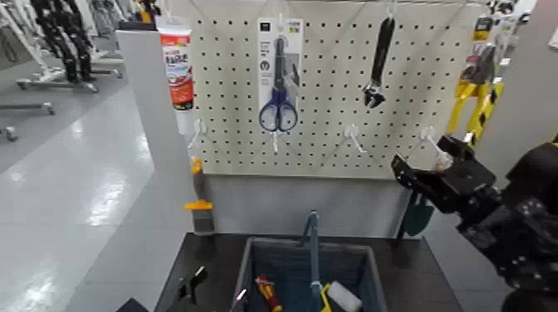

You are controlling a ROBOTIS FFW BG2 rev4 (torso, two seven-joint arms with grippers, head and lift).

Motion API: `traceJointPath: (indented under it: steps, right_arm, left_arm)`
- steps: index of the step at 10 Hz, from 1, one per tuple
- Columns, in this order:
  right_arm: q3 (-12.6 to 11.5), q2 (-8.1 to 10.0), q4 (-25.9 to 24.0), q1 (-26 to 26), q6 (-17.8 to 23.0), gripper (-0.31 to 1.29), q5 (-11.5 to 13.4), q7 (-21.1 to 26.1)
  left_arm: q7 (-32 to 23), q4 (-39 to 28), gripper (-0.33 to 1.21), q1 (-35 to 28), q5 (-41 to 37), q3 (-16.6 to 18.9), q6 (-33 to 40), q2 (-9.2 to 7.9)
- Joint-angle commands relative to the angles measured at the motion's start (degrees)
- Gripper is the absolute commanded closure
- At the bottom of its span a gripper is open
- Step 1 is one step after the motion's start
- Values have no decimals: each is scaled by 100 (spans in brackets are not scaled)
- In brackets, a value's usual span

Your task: Put the black wrench into the crate.

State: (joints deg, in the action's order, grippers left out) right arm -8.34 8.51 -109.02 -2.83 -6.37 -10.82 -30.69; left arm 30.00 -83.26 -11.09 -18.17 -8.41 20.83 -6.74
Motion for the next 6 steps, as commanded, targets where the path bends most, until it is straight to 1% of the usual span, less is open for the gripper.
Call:
traceJointPath:
  steps: [1,3,6]
  right_arm:
    - [34,63,276,-429,-13,11,-69,-130]
    - [61,116,461,-798,-40,11,-96,-315]
    - [105,142,874,-1361,-119,11,-263,-763]
  left_arm:
    - [14,47,10,64,-29,-29,0,-55]
    - [32,56,10,90,-55,-56,0,-82]
    - [50,64,10,125,-82,-99,0,-117]
